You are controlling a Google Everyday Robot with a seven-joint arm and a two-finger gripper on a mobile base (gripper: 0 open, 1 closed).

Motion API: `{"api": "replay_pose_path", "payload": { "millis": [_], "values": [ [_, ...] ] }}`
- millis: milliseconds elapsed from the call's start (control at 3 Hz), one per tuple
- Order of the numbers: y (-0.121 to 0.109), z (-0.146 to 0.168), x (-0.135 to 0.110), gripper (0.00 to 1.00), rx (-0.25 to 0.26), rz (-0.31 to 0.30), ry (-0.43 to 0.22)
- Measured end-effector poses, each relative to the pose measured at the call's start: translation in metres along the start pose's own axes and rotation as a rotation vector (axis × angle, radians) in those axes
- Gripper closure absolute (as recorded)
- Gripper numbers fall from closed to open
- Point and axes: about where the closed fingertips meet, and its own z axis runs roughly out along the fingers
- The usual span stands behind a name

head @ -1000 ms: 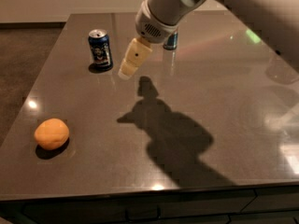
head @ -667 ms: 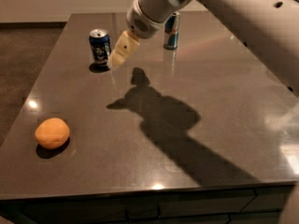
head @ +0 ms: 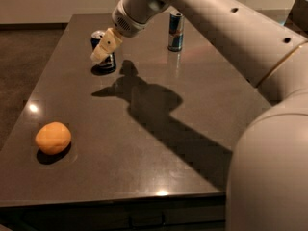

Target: Move pepsi can near orange

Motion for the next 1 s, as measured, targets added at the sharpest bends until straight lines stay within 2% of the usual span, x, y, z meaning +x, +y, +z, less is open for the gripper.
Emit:
{"api": "replay_pose_path", "payload": {
  "millis": [667,1000],
  "values": [
    [-0.014,0.042,-0.018,0.00,0.008,0.009,-0.002],
    [-0.016,0.056,-0.022,0.16,-0.006,0.012,-0.005]
  ]
}}
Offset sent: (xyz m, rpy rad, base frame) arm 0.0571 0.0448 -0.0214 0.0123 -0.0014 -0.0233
